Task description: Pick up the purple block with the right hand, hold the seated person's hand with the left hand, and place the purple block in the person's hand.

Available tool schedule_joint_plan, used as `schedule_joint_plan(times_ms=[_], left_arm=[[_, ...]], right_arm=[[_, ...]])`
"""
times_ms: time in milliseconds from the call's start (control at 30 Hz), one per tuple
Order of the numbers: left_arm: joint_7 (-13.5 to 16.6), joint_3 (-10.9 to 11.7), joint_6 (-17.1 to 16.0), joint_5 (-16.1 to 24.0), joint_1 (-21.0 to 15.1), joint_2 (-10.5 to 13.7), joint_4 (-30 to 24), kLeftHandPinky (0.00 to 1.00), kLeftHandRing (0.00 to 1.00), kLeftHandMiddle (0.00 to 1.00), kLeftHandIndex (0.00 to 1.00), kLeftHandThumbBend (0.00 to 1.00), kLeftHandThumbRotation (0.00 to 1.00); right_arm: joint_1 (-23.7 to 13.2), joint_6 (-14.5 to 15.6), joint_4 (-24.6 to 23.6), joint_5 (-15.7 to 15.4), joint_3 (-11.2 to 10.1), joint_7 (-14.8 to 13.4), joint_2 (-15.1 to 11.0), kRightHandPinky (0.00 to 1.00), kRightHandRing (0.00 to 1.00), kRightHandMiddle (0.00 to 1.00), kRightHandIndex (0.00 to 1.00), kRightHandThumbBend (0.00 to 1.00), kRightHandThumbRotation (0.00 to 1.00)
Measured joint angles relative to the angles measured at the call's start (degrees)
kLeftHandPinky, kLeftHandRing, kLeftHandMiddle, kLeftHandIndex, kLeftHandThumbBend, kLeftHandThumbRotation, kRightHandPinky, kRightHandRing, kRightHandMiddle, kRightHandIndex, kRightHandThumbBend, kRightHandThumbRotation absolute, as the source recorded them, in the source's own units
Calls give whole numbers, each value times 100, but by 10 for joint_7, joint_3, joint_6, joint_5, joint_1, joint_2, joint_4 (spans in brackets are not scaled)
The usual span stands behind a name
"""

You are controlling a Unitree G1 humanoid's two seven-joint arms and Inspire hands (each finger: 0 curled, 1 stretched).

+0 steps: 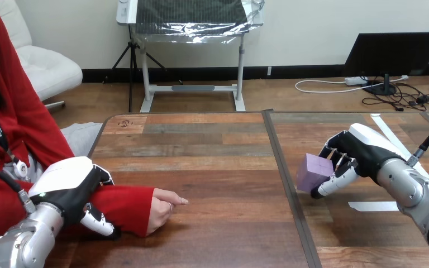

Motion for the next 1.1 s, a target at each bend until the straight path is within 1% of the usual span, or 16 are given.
schedule_joint_plan(times_ms=[300,533,700,967,1100], left_arm=[[-5,0,12,-11,0,-2,-3,32,37,45,47,80,0],[-5,0,18,-16,3,-3,-7,33,38,46,48,79,0],[-6,1,20,-27,6,-3,-14,33,39,47,48,78,0],[-5,5,25,-36,25,-3,-45,32,38,46,47,79,0],[4,7,23,-41,36,-3,-57,31,37,45,46,79,0]], right_arm=[[0,0,0,0,0,0,0,42,45,48,48,81,0],[0,3,0,0,0,0,0,43,46,48,48,80,0],[0,7,0,0,0,0,1,44,47,49,48,80,0],[0,18,0,0,0,0,3,45,48,51,50,79,0],[0,20,0,0,0,0,5,46,48,51,51,79,0]])
